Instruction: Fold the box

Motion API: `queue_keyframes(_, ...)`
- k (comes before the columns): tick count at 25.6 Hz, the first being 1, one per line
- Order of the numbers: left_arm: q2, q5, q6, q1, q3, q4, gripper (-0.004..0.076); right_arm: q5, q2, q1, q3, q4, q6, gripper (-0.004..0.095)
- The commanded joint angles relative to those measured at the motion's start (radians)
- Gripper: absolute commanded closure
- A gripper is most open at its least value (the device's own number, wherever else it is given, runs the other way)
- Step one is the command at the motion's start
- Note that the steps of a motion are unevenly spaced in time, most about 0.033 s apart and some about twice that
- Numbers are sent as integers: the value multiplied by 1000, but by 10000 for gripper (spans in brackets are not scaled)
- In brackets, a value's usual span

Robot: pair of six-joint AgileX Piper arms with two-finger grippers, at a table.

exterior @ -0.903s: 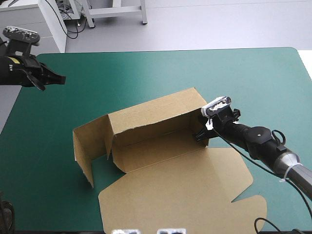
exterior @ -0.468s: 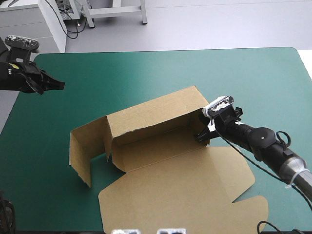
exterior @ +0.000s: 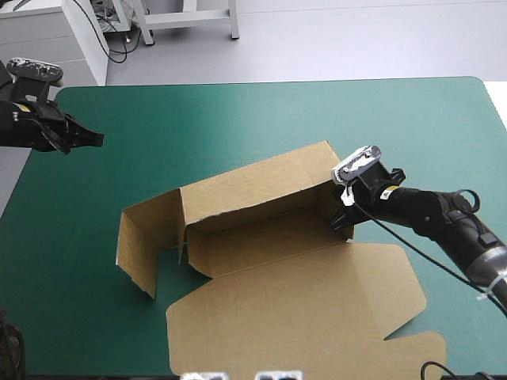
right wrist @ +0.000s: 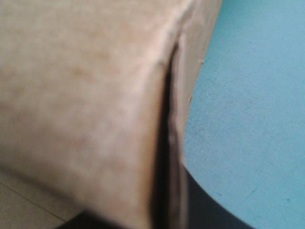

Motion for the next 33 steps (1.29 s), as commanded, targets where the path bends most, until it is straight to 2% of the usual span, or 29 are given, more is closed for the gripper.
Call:
queue_keyframes(1,-38,27,0,-1,-24,-22,731,353,-31,11,-105,-21,109,927)
queue_keyframes(7,-38,33,0,-1,-24,-22,731,514,4,11,-250,-153,296,927)
queue_keyframes(11,-38,33,0,-1,-24,-22,731,583,64,11,-280,-232,318,927)
queue_keyframes(17,-38,35,0,-1,-24,-35,731,557,223,11,-314,-247,353,927)
queue_keyframes(19,-38,35,0,-1,-24,-48,731,586,318,11,-393,-250,387,927)
queue_keyframes(22,-38,35,0,-1,-24,-66,731,689,476,11,-599,-242,428,927)
queue_keyframes(27,-38,35,0,-1,-24,-66,731,693,603,11,-792,-242,462,920)
queue_keyframes(30,-38,35,0,-1,-24,-62,731,693,630,11,-851,-242,476,782)
queue_keyframes(33,-38,35,0,-1,-24,-62,731,693,634,11,-868,-242,472,523)
